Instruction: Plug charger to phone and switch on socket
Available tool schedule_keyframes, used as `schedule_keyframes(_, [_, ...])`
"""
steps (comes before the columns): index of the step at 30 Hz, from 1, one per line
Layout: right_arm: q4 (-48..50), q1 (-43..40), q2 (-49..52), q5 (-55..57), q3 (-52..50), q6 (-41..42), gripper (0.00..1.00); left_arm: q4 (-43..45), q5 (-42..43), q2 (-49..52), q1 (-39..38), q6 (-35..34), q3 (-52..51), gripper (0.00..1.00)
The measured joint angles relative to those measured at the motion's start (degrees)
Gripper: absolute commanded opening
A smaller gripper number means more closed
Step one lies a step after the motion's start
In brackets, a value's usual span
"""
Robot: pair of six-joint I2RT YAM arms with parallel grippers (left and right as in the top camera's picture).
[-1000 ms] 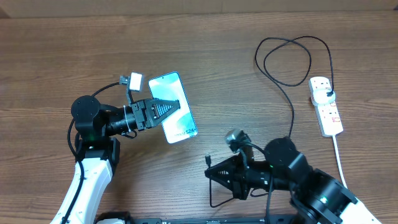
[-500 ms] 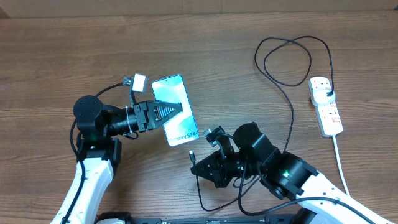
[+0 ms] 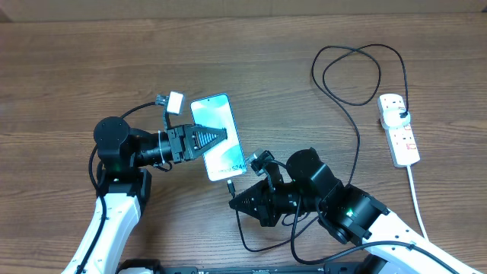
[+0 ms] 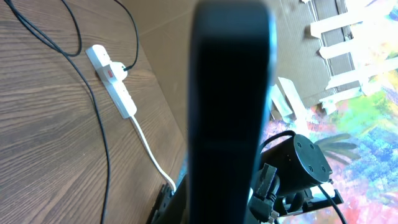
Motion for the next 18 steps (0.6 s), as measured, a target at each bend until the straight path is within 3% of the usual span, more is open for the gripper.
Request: schedule_keyframes(18, [1.0, -1.9, 0.0, -2.9, 0.0, 0.0, 0.04, 0.0, 0.8, 0.0, 0.0, 0.9, 0.0, 0.04])
